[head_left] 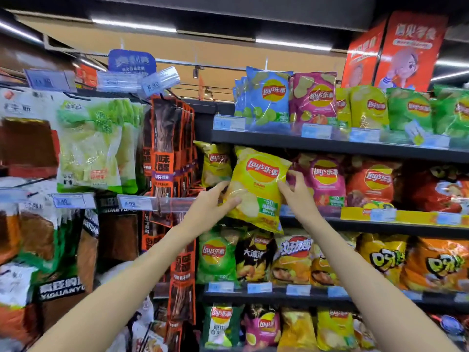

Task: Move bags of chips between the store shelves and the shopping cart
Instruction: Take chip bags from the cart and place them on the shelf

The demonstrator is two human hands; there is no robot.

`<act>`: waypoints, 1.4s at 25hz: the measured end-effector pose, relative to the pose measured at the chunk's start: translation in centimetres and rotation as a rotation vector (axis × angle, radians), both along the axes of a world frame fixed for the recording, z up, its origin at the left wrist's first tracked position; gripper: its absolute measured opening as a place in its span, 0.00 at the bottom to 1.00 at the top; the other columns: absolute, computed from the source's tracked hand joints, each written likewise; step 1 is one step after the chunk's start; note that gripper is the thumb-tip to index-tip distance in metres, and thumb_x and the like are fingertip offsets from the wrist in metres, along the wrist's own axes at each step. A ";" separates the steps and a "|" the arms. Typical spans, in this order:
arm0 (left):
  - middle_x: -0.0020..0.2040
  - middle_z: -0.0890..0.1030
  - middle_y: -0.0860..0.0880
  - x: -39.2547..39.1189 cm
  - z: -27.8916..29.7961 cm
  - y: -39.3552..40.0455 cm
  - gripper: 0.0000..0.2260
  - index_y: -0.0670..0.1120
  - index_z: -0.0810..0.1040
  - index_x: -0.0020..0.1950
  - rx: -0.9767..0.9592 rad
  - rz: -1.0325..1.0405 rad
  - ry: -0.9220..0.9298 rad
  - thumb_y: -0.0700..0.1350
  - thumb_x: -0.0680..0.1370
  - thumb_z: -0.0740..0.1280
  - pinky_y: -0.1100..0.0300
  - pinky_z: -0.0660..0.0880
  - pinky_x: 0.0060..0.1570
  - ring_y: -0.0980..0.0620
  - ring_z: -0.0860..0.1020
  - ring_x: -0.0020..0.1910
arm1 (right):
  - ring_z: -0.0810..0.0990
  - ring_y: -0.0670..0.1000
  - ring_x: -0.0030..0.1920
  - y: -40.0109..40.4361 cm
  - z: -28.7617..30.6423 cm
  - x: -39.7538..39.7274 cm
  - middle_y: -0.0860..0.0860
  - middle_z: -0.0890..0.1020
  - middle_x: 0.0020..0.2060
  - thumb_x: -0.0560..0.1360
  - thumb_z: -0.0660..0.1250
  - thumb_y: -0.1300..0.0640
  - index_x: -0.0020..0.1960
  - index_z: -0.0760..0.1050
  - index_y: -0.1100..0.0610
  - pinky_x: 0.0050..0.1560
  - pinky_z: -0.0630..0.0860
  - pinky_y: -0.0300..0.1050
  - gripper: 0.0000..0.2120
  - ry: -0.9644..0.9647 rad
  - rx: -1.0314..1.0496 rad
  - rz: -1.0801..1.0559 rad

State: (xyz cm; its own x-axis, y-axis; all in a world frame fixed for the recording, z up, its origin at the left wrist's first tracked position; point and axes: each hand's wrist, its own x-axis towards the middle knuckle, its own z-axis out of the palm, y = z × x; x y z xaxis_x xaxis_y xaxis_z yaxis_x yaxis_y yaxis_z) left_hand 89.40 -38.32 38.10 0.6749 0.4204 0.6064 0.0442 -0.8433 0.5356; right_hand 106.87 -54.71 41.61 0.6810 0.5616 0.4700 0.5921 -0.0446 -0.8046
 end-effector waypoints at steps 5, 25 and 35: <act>0.46 0.85 0.52 5.3 1.8 5.2 0.32 0.54 0.76 0.67 -0.013 0.058 -0.025 0.73 0.72 0.59 0.50 0.78 0.50 0.53 0.82 0.43 | 0.79 0.44 0.49 3.7 0.6 3.3 0.50 0.74 0.62 0.79 0.68 0.57 0.74 0.59 0.52 0.45 0.78 0.38 0.28 -0.005 0.067 0.118; 0.62 0.79 0.39 18.6 3.2 8.7 0.22 0.39 0.76 0.63 0.067 0.505 0.530 0.56 0.82 0.60 0.50 0.67 0.62 0.39 0.74 0.64 | 0.78 0.63 0.58 11.3 0.9 14.5 0.63 0.79 0.56 0.77 0.66 0.58 0.60 0.72 0.64 0.50 0.71 0.49 0.14 -0.591 -0.662 0.041; 0.62 0.78 0.36 22.1 2.0 8.6 0.27 0.39 0.66 0.75 0.031 0.508 0.576 0.50 0.80 0.66 0.48 0.74 0.59 0.37 0.76 0.62 | 0.77 0.63 0.57 11.4 -1.0 16.3 0.63 0.77 0.58 0.78 0.60 0.66 0.61 0.70 0.62 0.48 0.71 0.48 0.12 -0.584 -0.702 0.060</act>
